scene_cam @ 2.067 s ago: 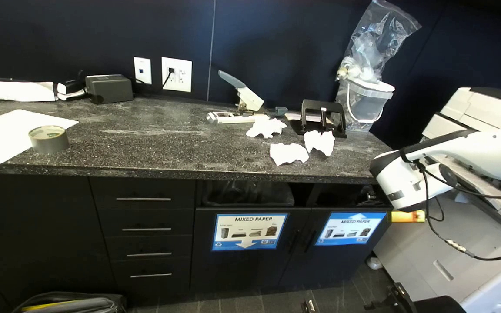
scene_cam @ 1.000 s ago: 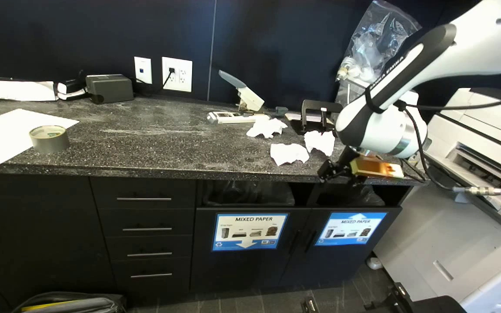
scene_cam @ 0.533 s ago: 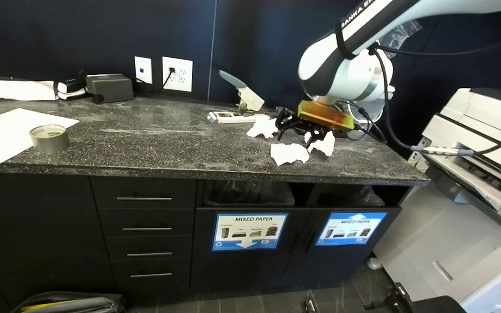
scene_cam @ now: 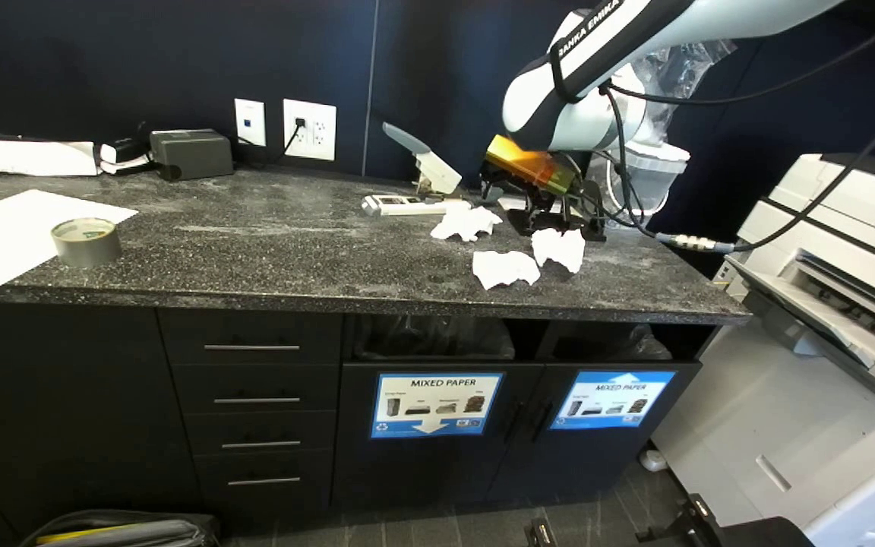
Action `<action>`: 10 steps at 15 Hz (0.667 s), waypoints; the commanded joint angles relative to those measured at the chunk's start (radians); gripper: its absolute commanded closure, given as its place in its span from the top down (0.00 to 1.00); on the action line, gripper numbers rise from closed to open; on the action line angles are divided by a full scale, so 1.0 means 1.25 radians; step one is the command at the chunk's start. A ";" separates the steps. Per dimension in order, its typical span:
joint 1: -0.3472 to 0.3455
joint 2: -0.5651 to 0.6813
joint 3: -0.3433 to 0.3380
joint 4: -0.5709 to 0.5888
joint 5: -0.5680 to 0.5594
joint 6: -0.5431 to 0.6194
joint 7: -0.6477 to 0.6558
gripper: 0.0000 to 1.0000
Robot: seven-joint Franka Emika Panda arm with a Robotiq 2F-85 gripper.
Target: Put two papers in the bin to the right and two in the left
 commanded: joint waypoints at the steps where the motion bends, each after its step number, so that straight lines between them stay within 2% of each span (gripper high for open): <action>1: 0.048 0.114 -0.083 0.142 -0.047 -0.045 0.173 1.00; 4: 0.046 0.167 -0.091 0.207 -0.031 -0.136 0.253 1.00; 10: 0.009 0.205 -0.026 0.286 0.020 -0.296 0.307 1.00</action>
